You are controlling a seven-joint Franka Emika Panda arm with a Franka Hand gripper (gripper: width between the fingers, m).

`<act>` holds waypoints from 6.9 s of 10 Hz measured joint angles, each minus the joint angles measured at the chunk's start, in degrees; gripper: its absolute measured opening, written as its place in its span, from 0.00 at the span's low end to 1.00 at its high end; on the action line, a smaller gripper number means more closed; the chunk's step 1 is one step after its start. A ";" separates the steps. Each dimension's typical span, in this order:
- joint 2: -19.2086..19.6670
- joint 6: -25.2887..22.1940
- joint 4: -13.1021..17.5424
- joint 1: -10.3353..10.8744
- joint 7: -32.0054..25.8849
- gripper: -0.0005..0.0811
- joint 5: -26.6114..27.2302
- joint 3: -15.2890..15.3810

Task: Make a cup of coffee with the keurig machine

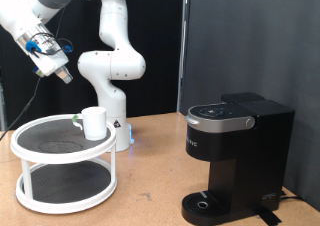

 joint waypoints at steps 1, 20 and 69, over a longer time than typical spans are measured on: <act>0.83 0.82 -0.33 0.22 -0.38 0.01 0.00 0.00; 5.65 15.72 -14.35 -0.18 -5.76 0.63 -2.18 -0.09; 35.50 54.95 -4.77 20.38 0.90 0.02 49.13 30.77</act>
